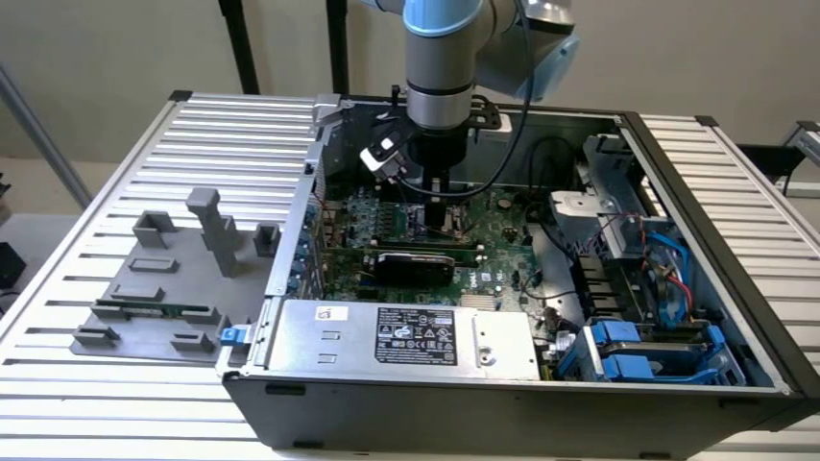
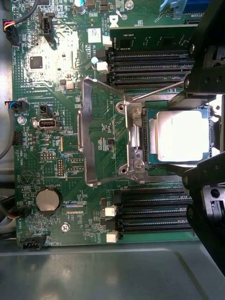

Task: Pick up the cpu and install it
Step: 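Place the cpu into insertion slot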

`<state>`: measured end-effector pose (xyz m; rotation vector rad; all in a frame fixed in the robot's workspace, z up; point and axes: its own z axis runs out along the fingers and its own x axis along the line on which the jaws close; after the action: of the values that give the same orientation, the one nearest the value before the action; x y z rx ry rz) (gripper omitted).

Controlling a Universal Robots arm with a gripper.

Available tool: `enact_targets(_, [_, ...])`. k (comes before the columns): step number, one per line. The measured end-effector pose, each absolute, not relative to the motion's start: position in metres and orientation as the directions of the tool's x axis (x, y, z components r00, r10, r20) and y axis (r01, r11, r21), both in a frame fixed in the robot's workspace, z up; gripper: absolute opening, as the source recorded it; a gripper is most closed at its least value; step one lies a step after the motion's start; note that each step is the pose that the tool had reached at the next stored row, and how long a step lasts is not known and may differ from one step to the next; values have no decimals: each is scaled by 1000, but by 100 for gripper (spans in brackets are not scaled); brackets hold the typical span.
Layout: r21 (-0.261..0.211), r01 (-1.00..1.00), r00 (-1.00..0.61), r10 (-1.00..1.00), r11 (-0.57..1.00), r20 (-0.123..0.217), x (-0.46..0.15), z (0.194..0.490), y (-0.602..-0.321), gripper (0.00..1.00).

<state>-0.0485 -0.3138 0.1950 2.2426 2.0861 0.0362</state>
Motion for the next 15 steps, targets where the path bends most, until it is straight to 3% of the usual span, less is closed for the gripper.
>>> enact_targets(7, [74,995,74,997,-71,-35,-48,194,-314,55])
enact_targets(9, [74,995,74,997,-71,-35,-48,194,-314,63])
enact_targets(15, [73,995,74,997,-71,-36,-49,195,-314,63])
